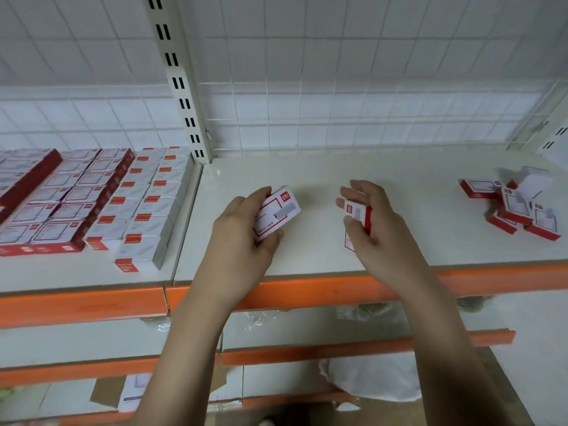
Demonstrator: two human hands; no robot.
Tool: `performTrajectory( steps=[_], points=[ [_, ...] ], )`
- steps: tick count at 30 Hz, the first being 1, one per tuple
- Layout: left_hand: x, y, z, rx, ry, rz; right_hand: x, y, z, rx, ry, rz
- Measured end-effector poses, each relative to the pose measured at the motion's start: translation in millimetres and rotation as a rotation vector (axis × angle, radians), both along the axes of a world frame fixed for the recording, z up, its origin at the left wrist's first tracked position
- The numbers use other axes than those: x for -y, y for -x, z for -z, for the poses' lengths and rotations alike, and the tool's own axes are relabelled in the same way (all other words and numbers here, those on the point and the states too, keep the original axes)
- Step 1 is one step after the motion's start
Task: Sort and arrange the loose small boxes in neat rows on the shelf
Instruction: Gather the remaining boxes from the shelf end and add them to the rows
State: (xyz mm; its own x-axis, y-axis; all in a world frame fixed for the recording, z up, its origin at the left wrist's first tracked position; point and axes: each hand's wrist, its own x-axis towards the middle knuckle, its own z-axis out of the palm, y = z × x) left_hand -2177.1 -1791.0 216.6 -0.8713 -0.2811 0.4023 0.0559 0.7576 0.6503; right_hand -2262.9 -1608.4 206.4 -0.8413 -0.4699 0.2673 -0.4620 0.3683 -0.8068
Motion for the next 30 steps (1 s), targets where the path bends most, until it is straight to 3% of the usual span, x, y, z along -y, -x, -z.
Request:
performTrajectory(
  steps=[16,21,30],
  points=[
    [33.3,-24.1,-2.3,0.038,-0.031,-0.049,51.9,-11.7,-6.8,0.030,0.008,-0.062],
    [76.7,-37.3,-5.6,0.025,-0.004,-0.012,97.7,-25.1,-10.2,-0.073,-0.087,-0.027],
    [185.1,-73.6,-10.6,-0.001,0.026,0.046,194.2,-72.1,-29.6,0.021,0.089,0.008]
  ],
)
